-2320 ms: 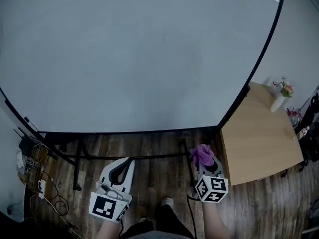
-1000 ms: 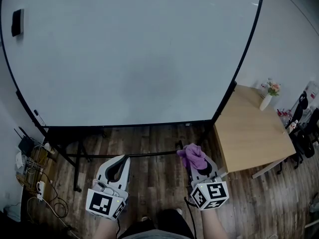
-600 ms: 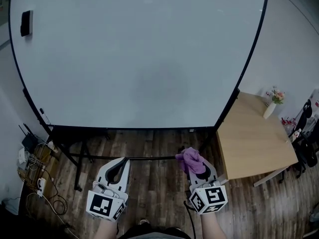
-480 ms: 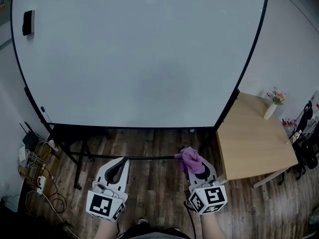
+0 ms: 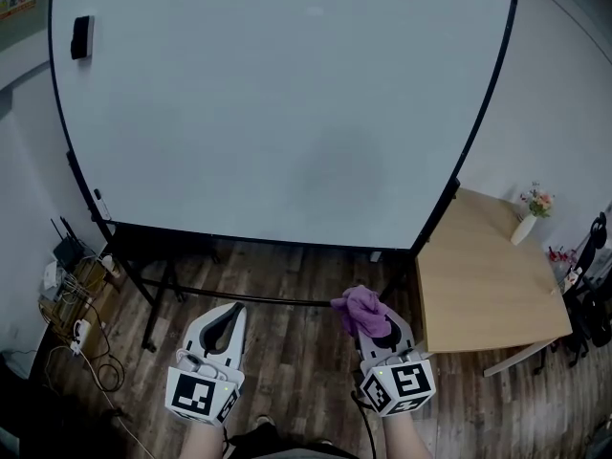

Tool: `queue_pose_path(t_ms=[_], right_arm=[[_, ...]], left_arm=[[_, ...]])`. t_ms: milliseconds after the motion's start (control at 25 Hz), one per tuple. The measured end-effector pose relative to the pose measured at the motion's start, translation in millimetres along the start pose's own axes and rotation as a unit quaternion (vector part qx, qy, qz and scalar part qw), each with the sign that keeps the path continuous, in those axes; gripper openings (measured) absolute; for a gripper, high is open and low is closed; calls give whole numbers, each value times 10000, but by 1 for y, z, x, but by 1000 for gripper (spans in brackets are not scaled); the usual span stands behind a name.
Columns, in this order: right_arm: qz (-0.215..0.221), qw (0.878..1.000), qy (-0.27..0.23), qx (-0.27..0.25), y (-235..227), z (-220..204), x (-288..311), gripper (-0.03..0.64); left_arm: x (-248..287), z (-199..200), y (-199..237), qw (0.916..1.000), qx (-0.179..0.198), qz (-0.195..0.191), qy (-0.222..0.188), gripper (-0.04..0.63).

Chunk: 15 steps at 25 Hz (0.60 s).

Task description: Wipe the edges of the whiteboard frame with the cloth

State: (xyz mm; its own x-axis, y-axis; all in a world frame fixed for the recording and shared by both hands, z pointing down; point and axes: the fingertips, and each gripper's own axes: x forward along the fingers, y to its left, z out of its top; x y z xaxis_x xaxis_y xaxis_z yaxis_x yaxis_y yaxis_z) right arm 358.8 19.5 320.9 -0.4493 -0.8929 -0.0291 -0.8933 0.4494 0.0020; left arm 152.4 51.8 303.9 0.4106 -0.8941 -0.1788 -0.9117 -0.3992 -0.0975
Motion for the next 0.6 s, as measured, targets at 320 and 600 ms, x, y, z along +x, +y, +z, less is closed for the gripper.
queue_pose_path(t_ms=[320,600], right_arm=[[294,9996,-35,-16,2,3,-23,87],[550,9984,-107,14,4,7,-42,87]], left_arm=[[-24,11,-20,9993,60,367,-12,17],[-44,18,-38,9982,29,598,-44,17]])
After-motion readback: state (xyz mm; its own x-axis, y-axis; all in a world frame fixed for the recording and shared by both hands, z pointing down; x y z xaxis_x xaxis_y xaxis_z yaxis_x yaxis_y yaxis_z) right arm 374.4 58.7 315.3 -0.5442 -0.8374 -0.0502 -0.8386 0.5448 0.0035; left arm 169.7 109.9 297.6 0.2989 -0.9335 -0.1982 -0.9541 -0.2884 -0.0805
